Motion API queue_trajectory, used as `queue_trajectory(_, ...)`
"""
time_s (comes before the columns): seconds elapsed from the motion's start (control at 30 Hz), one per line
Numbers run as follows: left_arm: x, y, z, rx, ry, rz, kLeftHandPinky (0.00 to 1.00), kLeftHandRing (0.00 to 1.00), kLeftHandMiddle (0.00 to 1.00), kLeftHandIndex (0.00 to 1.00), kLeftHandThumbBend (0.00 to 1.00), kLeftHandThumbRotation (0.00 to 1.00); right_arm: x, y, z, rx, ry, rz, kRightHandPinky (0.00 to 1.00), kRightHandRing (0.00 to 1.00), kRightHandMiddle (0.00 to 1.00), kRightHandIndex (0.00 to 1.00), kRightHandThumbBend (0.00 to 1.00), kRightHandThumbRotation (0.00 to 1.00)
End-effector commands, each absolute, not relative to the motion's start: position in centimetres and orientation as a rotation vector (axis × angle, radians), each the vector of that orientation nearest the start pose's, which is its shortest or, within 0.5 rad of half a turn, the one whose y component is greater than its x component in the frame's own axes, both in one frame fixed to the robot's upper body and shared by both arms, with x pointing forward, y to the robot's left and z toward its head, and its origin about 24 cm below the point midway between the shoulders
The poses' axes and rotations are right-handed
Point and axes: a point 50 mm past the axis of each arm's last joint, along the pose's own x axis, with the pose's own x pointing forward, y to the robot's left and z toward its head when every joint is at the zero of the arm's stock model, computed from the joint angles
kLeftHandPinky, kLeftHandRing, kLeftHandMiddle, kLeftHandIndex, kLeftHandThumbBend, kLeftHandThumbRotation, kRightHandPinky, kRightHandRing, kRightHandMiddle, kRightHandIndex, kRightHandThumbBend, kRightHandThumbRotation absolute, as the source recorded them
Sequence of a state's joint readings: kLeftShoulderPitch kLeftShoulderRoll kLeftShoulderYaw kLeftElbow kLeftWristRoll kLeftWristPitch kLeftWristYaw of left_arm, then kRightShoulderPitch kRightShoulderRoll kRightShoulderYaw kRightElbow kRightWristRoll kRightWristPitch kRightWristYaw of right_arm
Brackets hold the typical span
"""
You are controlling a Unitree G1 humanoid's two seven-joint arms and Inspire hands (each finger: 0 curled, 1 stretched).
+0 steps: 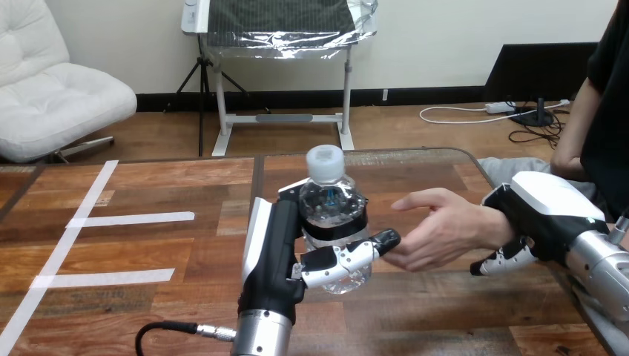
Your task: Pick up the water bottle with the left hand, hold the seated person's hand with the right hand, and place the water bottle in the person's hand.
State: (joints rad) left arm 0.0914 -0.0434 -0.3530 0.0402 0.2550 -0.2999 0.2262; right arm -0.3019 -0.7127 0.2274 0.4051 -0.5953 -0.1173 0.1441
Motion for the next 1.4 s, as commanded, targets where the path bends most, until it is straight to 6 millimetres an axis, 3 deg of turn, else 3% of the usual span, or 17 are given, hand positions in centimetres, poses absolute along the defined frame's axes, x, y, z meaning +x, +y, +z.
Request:
queue_trajectory(0.0,23.4,4.1,7.7,0.047,-0.365,-0.16,0.33,0.37,0.42,0.44,0.7,0.0,30.4,-27.3,8.2,-1.384,0.126,0.2,0.19,0.25,0.33,0.37,0.76,0.0)
queue_trajectory(0.63,23.4,3.2,8.0,0.041,-0.369,-0.192,0.33,0.38,0.42,0.43,0.71,0.0,30.3,-26.6,8.7,-1.383,0.096,0.206,0.16,0.24,0.32,0.37,0.73,0.0)
queue_trajectory(1.37,23.3,2.3,8.3,0.026,-0.376,-0.234,0.33,0.38,0.42,0.44,0.69,0.0,30.2,-26.1,9.0,-1.394,0.057,0.23,0.2,0.25,0.32,0.36,0.76,0.0)
